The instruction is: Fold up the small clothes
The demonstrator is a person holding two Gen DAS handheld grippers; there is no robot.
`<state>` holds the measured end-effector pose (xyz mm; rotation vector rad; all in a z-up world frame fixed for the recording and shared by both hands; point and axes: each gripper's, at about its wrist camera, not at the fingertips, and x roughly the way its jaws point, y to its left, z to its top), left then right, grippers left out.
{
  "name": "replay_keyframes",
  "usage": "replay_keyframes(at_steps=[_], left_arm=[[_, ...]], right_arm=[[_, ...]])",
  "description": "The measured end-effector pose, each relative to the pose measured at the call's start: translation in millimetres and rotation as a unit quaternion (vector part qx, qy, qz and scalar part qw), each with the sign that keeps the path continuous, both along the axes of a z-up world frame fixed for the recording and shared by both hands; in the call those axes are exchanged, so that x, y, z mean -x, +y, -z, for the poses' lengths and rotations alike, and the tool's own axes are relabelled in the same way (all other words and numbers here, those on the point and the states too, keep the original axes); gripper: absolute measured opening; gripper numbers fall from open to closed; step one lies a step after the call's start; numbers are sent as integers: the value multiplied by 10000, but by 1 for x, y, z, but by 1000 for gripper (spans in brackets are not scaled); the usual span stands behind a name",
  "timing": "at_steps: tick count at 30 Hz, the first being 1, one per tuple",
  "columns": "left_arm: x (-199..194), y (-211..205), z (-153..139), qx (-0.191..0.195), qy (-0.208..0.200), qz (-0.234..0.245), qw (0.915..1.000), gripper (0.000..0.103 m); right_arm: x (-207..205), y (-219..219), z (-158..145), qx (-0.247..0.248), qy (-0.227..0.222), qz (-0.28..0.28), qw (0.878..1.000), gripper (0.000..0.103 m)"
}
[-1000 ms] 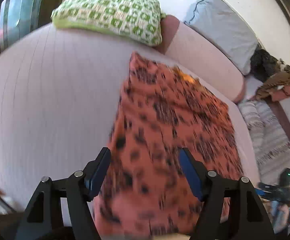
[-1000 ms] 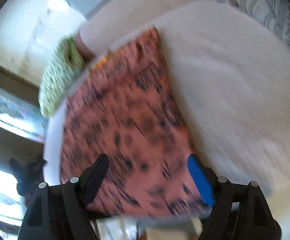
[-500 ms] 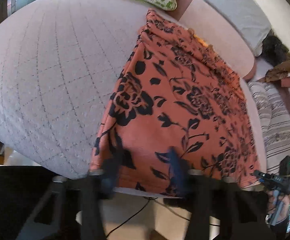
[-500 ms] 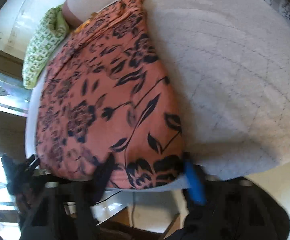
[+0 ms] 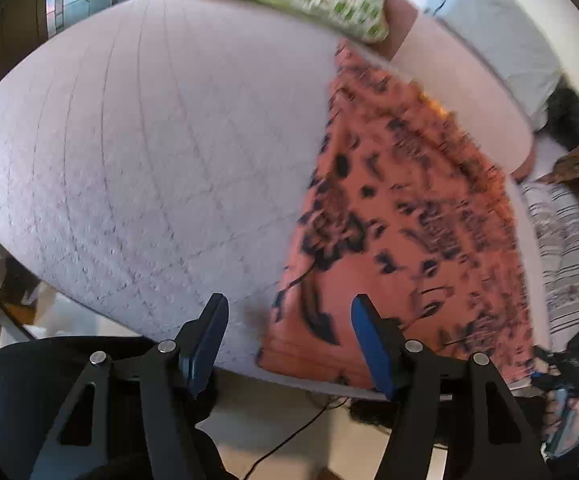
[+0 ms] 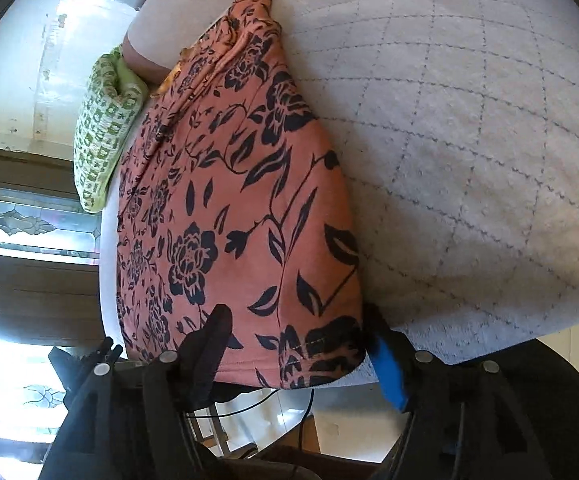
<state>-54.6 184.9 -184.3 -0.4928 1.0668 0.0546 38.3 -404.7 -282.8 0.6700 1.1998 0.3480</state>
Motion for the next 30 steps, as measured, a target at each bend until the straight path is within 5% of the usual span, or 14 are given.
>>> replay_keyframes(at_steps=[4, 7, 8, 10, 12, 17, 20, 23, 24, 25, 27, 28, 29, 30], left_arm=[[-5, -19, 11, -421, 301, 303, 9982, 55], [-4, -17, 10, -364, 364, 308, 9982, 14], [-5, -15, 9, -266, 361, 329, 9985, 8], [-3, -14, 4, -168, 300, 357, 9988, 7], [1, -18, -3, -245, 173, 411, 9987, 7], [3, -19, -18, 55, -105, 338, 9994, 7], [-1, -19, -3, -112, 172, 372, 9991, 7], [-5, -21, 4, -226, 237, 377, 9988, 17], [-6, -22, 4, -120, 209, 373, 9990, 36], [-7, -22, 5, -13, 180, 381, 9991, 43], [-12, -28, 6, -97, 176, 431, 9989, 44], [-14, -30, 7, -187, 195, 456, 9986, 34], [-16, -29, 7, -203, 243, 459, 9984, 6], [-19, -29, 7, -82, 252, 453, 9986, 7]], right_arm=[[-3, 4, -1, 105, -28, -40, 9999, 70], [2, 3, -3, 217, -77, -111, 9997, 63], [0, 6, -4, 299, -69, -141, 9994, 58], [0, 8, -3, 562, 30, -172, 9983, 31], [1, 3, -3, 559, 68, -104, 9984, 23], [5, 0, -11, 389, -64, -159, 9991, 21], [3, -3, -11, 349, -97, -173, 9992, 22], [1, -6, -1, 290, 102, -95, 9995, 32], [1, -7, -3, 262, 58, -67, 9996, 52], [1, -7, -5, 255, 4, -28, 9997, 74], [1, -10, -12, 342, -179, 129, 9992, 75], [-1, -11, -11, 363, -174, 140, 9991, 65], [-4, -10, -8, 285, -80, 81, 9995, 53], [-6, -7, -5, 276, 54, -10, 9996, 27]])
